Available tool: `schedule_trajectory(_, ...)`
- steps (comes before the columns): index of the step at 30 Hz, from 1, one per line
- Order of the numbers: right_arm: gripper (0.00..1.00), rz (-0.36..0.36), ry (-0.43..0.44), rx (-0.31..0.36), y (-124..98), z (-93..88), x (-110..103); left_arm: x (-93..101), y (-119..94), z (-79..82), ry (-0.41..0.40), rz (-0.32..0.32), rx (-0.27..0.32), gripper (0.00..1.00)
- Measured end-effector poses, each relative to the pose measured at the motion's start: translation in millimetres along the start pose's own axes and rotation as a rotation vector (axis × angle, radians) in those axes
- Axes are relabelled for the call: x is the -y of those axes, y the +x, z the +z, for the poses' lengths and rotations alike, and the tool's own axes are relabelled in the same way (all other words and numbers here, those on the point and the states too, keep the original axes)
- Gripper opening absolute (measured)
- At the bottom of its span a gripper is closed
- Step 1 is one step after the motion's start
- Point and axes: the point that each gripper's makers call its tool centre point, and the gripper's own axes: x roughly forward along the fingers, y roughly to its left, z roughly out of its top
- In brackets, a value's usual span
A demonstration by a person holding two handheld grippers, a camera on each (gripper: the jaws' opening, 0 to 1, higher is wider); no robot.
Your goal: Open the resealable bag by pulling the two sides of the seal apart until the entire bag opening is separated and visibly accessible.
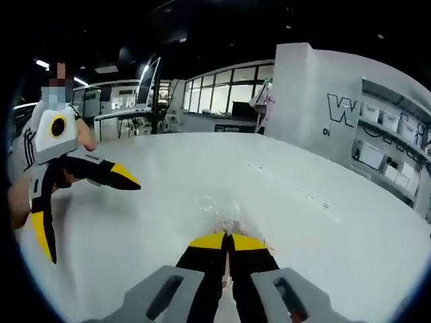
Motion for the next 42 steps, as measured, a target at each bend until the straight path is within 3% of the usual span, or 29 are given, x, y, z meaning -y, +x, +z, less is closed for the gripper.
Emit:
schedule_trajectory(18,0.0,-0.001,0.047,0.025,-23,-1.4,-9,7.8,-2,5.3,0.006,-0.007,0.001,0.91)
schedule_trajectory(42,0.0,0.007,0.087,0.039,-37,-7.3,-20,19.4,-3,4.4,0.006,-0.017,-0.003,0.91)
